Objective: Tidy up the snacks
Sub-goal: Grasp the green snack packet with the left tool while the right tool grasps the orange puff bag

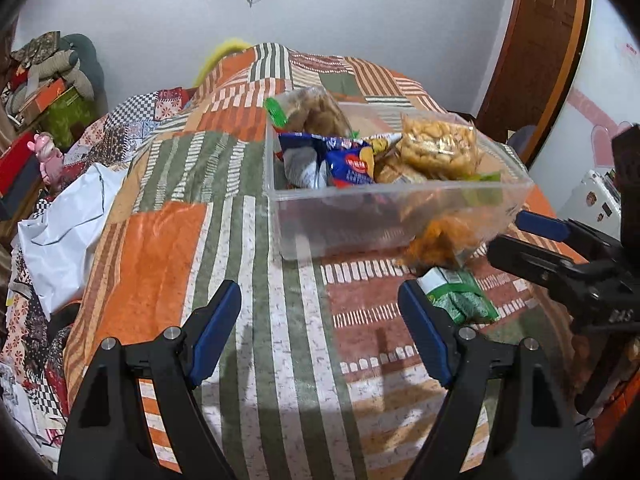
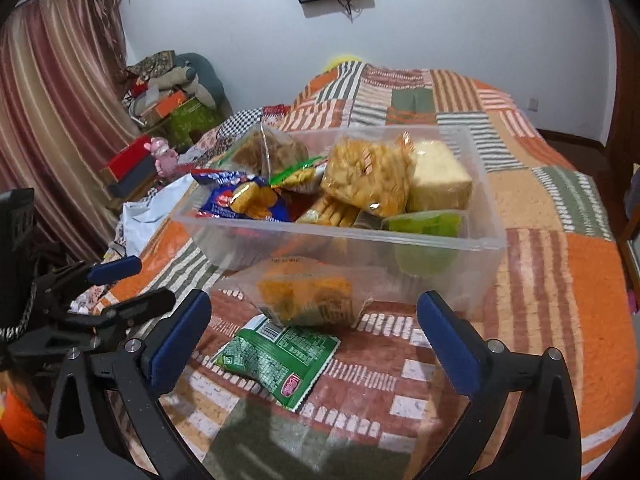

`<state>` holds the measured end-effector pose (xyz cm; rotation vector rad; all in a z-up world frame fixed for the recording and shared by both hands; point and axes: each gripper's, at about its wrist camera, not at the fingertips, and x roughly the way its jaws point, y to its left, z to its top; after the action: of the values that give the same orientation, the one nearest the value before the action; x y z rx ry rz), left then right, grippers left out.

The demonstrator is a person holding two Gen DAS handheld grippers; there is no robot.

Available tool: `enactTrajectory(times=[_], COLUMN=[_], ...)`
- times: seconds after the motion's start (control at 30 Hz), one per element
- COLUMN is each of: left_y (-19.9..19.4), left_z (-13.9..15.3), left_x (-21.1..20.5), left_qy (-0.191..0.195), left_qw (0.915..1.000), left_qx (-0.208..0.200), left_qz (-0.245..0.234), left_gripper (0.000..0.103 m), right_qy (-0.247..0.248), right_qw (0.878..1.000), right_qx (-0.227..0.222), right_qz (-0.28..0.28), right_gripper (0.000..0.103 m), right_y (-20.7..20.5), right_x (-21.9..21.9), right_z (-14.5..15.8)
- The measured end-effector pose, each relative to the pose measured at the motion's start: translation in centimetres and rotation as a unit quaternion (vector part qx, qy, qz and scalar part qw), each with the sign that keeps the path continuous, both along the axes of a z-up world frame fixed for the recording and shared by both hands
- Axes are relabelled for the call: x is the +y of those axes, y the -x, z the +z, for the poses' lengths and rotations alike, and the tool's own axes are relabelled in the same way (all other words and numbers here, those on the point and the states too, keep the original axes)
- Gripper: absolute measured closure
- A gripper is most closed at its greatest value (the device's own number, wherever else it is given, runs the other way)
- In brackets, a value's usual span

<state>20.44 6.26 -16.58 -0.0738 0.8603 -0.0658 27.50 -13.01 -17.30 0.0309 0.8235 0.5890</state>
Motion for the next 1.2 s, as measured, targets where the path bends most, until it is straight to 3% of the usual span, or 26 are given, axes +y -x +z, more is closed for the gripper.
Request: enactTrajectory(times=[0.17,0.27,0.43,0.6,0.9,1.2], left_y=[-0.2,-0.3,-0.4,-0.6,-0.4,-1.8], left_z=[-0.8,-1.4,-2.2,-2.2,-1.2,-2.2], left_x=[0.1,0.0,-0.4,-1.0,-3.8,-7.1], left_qy=[0.013,0.013,0.019,0.023,0.043,0.052], left_qw=[0.9999,0.9998,0.9996,0.9994,0.9983,0.9961], left_qx=[0.006,0.011,0.018,0.025,0.022,0.049], left_qz=[-0.002,-0.004,-0.007,-0.007,-0.034,-0.052], left_gripper=[0.022,0.022,0.022,0.022,0.013,0.012], right_qy=[0.014,0.018,0.027,0.023,0.006,0.008], right_qw=[1.0,1.0,0.999,0.999,0.999,0.998], right_qx=[0.007,0.018,0.035,0.014,-0.032,-0.044], right_qz=[0.004,0.014,0.027,0.017,-0.026,-0.039], right_gripper=[0.002,0.009,0.037,0.051,0.054,0.054], right_y=[-0.6,-1.0,-1.3,-0.6,1.4,2.6], right_x=[0.8,1.5,2.2,1.0,-3.7,-6.6], right_z=[-0.8,-1.1,-1.8,-1.1,1.3,1.8])
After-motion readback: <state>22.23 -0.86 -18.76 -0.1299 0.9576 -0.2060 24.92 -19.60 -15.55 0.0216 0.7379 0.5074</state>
